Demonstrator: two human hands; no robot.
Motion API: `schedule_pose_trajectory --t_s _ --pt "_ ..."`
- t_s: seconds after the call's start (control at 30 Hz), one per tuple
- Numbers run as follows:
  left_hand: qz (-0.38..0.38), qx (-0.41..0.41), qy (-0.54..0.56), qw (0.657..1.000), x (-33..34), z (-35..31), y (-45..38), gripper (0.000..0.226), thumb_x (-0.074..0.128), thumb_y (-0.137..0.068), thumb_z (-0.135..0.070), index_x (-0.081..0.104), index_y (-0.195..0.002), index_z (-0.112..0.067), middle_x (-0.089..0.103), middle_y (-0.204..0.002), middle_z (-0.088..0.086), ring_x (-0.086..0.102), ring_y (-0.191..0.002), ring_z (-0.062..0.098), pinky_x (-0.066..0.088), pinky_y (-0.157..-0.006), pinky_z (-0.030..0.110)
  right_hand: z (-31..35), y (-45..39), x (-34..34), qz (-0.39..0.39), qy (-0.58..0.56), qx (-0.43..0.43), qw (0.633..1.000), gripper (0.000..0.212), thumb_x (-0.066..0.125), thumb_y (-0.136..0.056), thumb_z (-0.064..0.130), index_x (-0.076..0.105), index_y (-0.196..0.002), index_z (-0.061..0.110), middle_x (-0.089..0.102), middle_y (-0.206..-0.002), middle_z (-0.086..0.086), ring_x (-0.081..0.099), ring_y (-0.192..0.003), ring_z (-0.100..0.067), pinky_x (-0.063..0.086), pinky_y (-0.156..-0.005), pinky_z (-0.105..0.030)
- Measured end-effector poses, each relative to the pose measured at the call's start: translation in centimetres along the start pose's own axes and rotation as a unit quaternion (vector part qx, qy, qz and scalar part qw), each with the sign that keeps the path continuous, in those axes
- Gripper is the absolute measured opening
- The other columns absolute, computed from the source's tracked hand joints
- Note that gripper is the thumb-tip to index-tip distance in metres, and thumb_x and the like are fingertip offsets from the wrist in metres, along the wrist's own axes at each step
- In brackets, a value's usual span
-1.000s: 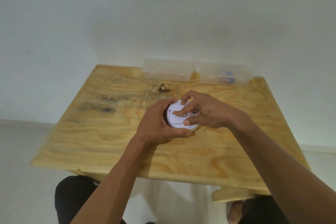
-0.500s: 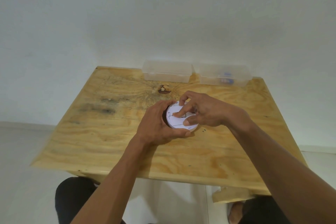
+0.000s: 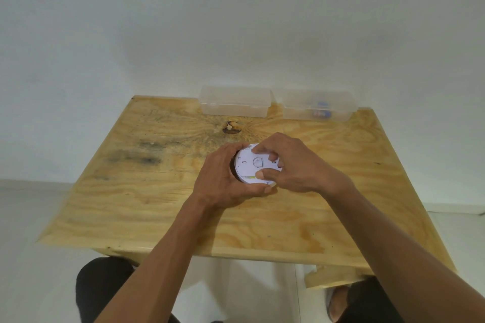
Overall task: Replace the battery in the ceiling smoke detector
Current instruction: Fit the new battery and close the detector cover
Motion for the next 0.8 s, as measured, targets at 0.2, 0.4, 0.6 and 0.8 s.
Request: schedule_pose_trajectory --t_s 0.2,0.4,0.6,0.8 --pt "0.021 0.041 -0.028 0.999 -0.8 -1.2 -0.1 0.073 0.086 -0.049 -0.065 0.054 -0.115 -0.064 0.066 -0.108 -0.027 0.064 -0.103 -0.002 0.056 -0.087 0.033 0.2 -0.1 0.1 -0.022 0.025 0.015 0.999 0.066 0.075 -0.081 0.046 0.057 -0.138 0.016 0.044 -0.109 0.008 0.052 -0.095 -0.009 0.051 -0.087 -0.036" --pt "0.01 0.056 -0.053 0.997 -0.6 -1.7 0.0 0.064 0.072 -0.049 -0.064 0.042 -0.103 -0.08 0.058 -0.093 -0.031 0.059 -0.091 -0.005 0.05 -0.077 0.024 0.9 0.3 0.7 -0.046 0.054 0.011 0.997 0.06 0.07 -0.086 0.046 0.058 -0.137 0.017 0.045 -0.116 0.001 0.042 -0.103 -0.011 0.046 -0.093 -0.035" --pt "-0.014 0.047 -0.067 0.997 0.0 -0.9 -0.1 0.06 0.075 -0.053 -0.055 0.064 -0.105 -0.028 0.065 -0.089 -0.01 0.064 -0.083 0.016 0.056 -0.072 0.039 1.0 0.7 1.7 -0.088 0.028 0.032 0.995 0.066 0.07 -0.086 0.044 0.052 -0.142 0.013 0.045 -0.12 0.001 0.045 -0.115 -0.015 0.041 -0.098 -0.029" --pt "-0.022 0.039 -0.08 0.996 0.1 -1.2 -0.1 0.056 0.072 -0.055 -0.054 0.067 -0.1 -0.021 0.065 -0.085 -0.005 0.063 -0.078 0.018 0.055 -0.069 0.039 1.0 0.7 1.9 -0.111 0.011 0.042 0.993 0.068 0.073 -0.083 0.043 0.054 -0.14 0.013 0.045 -0.119 0.001 0.04 -0.098 -0.008 0.034 -0.085 -0.021"
Point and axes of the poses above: each hand's wrist, its own y-axis away from the middle knuckle, its own x-axis out of the palm, z = x × y, the point moved 1 cm from there along -y, towards the middle knuckle
